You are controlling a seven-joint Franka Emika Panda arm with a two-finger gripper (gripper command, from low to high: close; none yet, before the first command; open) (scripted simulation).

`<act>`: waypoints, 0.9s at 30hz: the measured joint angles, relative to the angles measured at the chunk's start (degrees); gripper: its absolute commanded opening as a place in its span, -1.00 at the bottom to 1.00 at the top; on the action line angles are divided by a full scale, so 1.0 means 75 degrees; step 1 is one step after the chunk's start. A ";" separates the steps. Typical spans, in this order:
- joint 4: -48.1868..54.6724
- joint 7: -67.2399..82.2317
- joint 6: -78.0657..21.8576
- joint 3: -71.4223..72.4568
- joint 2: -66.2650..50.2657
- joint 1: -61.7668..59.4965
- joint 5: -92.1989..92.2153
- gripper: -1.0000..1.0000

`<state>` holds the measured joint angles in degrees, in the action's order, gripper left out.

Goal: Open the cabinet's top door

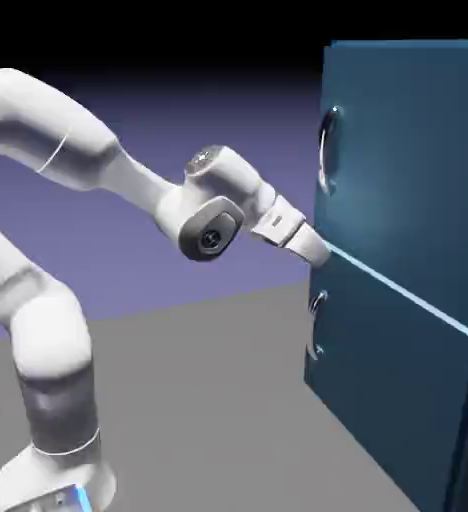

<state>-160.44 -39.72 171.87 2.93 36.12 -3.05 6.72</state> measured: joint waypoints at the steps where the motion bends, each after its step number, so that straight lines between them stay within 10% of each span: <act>1: 0.0028 0.0135 -0.0106 0.0145 0.0171 -0.0185 0.0332 0.00; 27: 0.0750 0.3655 -0.2851 0.3916 0.4620 -0.4990 0.8972 0.00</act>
<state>-154.81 -12.30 150.49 32.30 70.77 -40.48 74.01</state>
